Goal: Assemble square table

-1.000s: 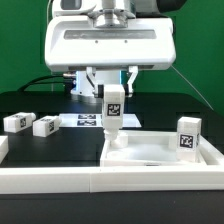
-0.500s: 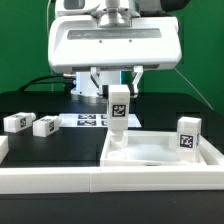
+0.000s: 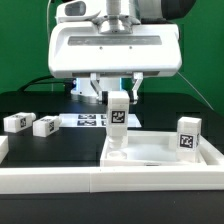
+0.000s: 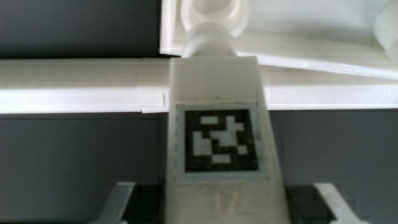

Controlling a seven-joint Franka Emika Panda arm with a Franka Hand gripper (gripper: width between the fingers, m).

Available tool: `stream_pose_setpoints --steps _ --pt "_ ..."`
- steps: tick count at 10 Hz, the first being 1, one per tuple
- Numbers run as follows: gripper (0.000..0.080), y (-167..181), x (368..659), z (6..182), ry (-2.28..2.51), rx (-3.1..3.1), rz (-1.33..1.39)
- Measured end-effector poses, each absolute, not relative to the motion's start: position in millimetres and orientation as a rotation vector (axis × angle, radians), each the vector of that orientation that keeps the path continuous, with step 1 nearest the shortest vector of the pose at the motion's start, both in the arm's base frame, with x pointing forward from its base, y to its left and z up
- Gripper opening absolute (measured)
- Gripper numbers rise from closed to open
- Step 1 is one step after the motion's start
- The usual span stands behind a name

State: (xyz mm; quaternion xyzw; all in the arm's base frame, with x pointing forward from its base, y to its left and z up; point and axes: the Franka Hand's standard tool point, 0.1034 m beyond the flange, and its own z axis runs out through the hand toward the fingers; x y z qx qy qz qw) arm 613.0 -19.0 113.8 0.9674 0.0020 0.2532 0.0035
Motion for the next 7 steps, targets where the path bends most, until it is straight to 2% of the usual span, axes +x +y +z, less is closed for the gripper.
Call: stream_pose_setpoints --steps 7 --pt "0.0290 -17.0 610.5 104.5 0.006 3.009 0.815"
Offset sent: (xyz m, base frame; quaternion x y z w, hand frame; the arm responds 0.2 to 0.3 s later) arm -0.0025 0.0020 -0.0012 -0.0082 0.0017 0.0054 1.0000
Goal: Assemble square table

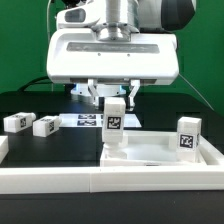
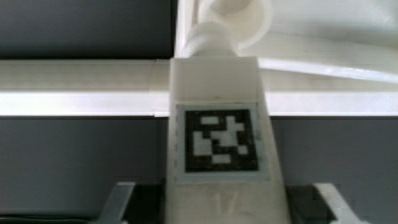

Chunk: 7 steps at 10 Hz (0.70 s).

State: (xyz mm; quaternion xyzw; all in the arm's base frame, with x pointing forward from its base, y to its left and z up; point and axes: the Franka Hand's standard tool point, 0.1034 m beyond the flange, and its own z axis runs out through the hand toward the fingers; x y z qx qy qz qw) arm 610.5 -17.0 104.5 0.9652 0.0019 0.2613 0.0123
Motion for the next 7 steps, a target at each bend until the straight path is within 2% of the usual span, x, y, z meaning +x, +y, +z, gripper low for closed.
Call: stream_pose_setpoints --steps 7 --pt "0.0290 -8.7 604.3 93.3 0.019 3.019 0.789"
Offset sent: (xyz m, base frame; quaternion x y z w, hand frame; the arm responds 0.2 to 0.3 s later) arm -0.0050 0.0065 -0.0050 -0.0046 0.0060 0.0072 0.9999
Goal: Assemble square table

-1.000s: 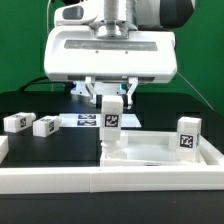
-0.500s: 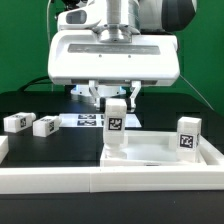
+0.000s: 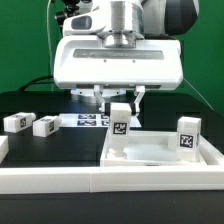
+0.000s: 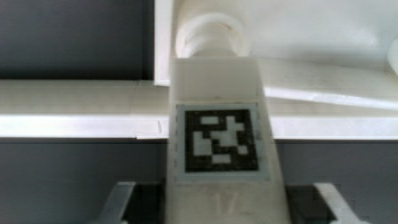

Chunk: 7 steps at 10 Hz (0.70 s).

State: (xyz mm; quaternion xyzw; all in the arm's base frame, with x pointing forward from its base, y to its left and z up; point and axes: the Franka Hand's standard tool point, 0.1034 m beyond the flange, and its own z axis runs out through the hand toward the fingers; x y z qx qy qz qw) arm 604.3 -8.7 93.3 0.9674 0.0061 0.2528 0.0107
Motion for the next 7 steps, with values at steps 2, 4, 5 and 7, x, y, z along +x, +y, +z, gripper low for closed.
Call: stream_pose_setpoints --steps 2,4,5,7 --pt "0.0290 -8.7 602.7 88.9 0.019 3.020 0.781" --pt "0.0290 -8.8 603.7 88.0 0.019 2.998 0.814" --pt "0.0290 -9.8 603.3 85.6 0.019 2.967 0.854" --pt "0.0290 -11.0 603.1 83.4 0.018 2.946 0.879"
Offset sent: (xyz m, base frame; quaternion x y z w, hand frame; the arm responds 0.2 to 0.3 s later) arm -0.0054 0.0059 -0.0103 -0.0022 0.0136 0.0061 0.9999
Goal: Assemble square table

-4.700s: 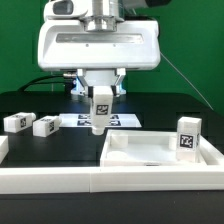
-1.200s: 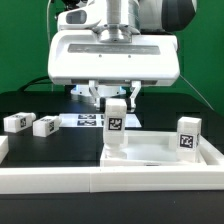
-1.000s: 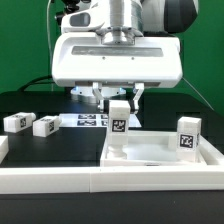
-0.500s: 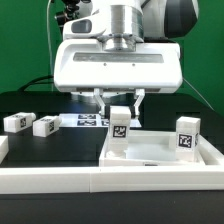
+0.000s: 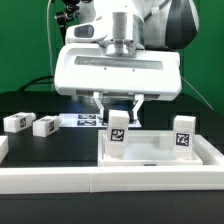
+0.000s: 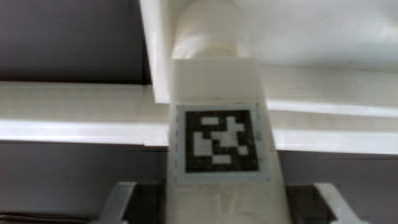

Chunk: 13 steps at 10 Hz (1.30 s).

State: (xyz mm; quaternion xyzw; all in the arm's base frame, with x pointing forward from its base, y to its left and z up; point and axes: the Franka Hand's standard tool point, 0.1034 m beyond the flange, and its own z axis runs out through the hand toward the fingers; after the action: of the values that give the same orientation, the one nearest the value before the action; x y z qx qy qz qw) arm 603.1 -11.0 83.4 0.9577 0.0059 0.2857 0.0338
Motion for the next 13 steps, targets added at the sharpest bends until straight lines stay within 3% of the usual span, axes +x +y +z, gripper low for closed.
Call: stream_pose_setpoints --steps 3,4,5,6,13 --pt "0.0291 -11 603 82.3 0.018 2.953 0.868" --pt "0.0543 -11 603 82.2 0.018 2.953 0.868" --pt "0.0543 -11 603 82.2 0.018 2.953 0.868" --pt "0.0626 -11 603 82.0 0.018 2.953 0.867" --pt "0.0649 -19 605 94.8 0.000 2.972 0.847"
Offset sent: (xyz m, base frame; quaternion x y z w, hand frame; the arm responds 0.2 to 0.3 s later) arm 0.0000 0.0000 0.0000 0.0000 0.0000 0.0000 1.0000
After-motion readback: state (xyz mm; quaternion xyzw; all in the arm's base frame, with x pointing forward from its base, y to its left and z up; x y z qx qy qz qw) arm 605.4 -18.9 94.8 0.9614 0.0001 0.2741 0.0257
